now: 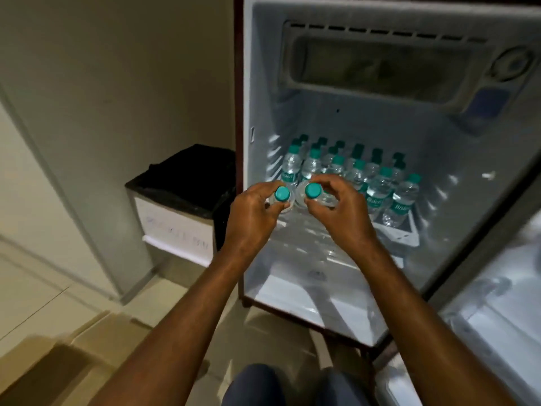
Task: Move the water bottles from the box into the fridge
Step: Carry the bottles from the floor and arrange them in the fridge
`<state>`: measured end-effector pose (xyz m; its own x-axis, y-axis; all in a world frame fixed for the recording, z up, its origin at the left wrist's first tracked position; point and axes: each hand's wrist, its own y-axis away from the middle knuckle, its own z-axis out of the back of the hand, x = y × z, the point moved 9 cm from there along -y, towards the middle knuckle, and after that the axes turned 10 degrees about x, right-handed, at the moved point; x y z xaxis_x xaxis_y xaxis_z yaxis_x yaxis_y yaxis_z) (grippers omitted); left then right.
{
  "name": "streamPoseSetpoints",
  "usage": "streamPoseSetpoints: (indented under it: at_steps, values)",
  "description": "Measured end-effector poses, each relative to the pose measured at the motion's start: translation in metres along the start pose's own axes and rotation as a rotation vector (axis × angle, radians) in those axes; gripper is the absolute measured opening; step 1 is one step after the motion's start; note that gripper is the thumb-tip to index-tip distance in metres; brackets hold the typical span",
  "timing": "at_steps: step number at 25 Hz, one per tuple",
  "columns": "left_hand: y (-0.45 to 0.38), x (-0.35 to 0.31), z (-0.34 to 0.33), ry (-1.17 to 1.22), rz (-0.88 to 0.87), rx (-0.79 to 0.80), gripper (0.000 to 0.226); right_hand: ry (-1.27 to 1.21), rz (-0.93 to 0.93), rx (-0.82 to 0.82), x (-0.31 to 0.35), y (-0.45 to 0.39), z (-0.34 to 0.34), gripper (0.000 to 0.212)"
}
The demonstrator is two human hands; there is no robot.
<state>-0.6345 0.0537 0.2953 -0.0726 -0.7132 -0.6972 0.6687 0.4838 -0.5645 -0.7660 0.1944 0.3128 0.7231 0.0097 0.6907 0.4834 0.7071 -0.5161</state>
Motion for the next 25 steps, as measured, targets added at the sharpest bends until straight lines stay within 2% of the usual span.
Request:
streamPoseSetpoints:
  at_steps: [7,11,20,25]
  values:
    - [-0.086,-0.050,-0.016,0.135,-0.196,-0.088,0.039,-0.013,0.107,-0.284,0.016,-0.042,0.062,0.039]
    - [-0.132,-0.055,-0.031,0.122,-0.235,-0.086,0.040,-0.100,0.060,-0.411,-0.003,-0.070,0.070,0.037]
    - [-0.211,-0.016,-0.073,0.192,-0.140,-0.092,0.026,-0.107,-0.040,-0.531,-0.069,-0.135,0.075,0.036]
    - [-0.256,0.016,-0.101,0.209,-0.021,-0.078,0.035,-0.123,-0.156,-0.515,-0.108,-0.174,0.079,0.045]
